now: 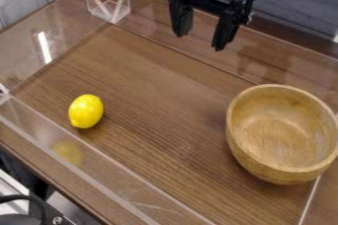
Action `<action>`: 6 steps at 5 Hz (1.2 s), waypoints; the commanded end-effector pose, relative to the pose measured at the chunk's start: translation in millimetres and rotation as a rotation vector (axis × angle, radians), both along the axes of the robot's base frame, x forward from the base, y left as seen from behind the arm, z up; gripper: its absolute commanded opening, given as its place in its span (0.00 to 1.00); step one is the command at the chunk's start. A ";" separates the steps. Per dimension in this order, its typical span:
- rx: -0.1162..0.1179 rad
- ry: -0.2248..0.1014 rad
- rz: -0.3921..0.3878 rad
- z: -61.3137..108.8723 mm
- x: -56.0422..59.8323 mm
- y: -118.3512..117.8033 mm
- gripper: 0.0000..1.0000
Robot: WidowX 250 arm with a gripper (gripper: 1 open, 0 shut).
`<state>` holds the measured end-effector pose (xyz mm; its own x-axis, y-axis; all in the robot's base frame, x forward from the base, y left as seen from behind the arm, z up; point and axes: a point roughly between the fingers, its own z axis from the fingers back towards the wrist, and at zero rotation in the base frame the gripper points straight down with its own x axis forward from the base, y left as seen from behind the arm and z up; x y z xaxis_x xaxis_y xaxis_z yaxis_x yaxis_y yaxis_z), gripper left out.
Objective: Put the lemon in the brown bowl
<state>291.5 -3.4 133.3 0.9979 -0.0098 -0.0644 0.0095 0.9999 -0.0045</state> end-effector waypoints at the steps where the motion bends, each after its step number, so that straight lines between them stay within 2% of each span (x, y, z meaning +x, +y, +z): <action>1: -0.001 0.019 -0.010 -6.2 -3.9 1.5 1.00; 2: -0.001 0.030 -0.022 -10.3 -12.7 8.6 1.00; 4: 0.007 0.025 -0.072 -8.1 -37.5 31.7 1.00; 6: 0.025 -0.014 -0.131 -5.2 -68.2 67.5 1.00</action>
